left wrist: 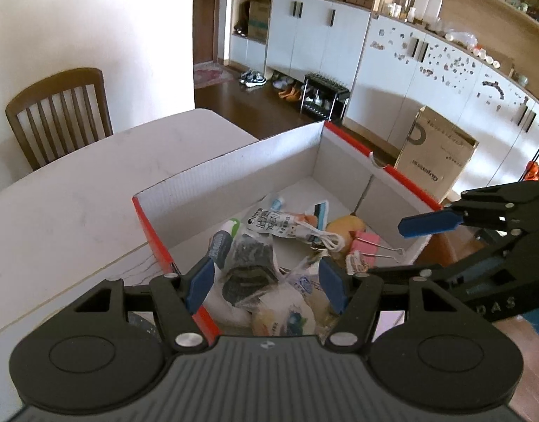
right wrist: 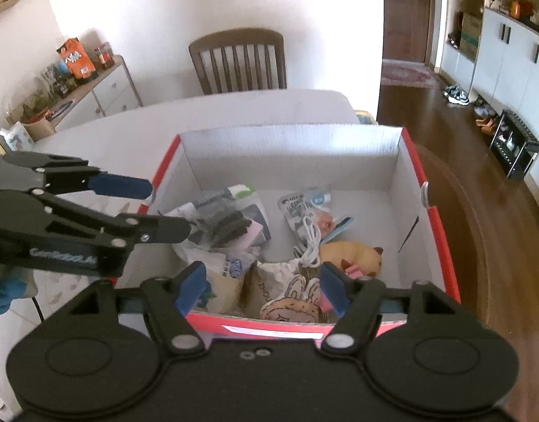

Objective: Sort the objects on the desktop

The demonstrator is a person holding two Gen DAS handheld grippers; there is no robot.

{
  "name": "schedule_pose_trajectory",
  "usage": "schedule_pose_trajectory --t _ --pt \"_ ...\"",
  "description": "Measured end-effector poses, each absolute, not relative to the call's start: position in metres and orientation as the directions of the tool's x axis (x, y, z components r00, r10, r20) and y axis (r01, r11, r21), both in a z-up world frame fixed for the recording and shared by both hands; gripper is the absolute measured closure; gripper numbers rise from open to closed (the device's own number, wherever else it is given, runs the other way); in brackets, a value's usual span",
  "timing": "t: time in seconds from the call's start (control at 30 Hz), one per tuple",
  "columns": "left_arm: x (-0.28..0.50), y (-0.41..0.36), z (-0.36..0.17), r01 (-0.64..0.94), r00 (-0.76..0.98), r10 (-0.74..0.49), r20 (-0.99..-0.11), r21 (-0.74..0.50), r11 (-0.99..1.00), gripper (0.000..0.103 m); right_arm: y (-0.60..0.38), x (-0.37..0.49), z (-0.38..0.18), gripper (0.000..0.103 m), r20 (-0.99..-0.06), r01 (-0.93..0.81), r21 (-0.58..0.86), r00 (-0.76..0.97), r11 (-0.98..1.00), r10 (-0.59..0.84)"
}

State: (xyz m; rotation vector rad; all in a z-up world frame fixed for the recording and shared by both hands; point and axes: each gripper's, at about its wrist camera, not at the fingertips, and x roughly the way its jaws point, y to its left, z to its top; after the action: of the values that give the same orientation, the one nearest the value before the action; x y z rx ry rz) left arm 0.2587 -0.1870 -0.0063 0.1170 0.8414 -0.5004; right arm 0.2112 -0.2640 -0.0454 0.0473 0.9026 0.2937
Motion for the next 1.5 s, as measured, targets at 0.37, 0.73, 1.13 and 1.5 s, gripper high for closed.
schedule_pose_trajectory --t 0.37,0.73,1.13,1.5 --pt "0.218 -0.172 0.013 0.483 0.58 -0.404 -0.708 -0.101 0.87 0.038 -0.258 0.185 -0.027 0.029 -0.714 -0.214 0.161 0.648 0.963 0.263" --pt "0.195 -0.159 0.013 0.486 0.585 -0.397 -0.707 -0.086 0.87 0.038 -0.256 0.162 -0.021 0.023 -0.688 -0.198 0.164 0.679 0.966 0.256" --pt "0.18 -0.146 0.014 0.461 0.614 -0.377 -0.694 -0.073 0.885 0.011 -0.25 0.135 -0.021 0.016 -0.645 -0.167 0.187 0.722 0.968 0.249" --pt "0.171 -0.139 0.019 0.436 0.642 -0.374 -0.669 -0.083 0.896 0.0 -0.243 0.115 -0.019 0.01 -0.607 -0.15 0.165 0.764 0.975 0.221"
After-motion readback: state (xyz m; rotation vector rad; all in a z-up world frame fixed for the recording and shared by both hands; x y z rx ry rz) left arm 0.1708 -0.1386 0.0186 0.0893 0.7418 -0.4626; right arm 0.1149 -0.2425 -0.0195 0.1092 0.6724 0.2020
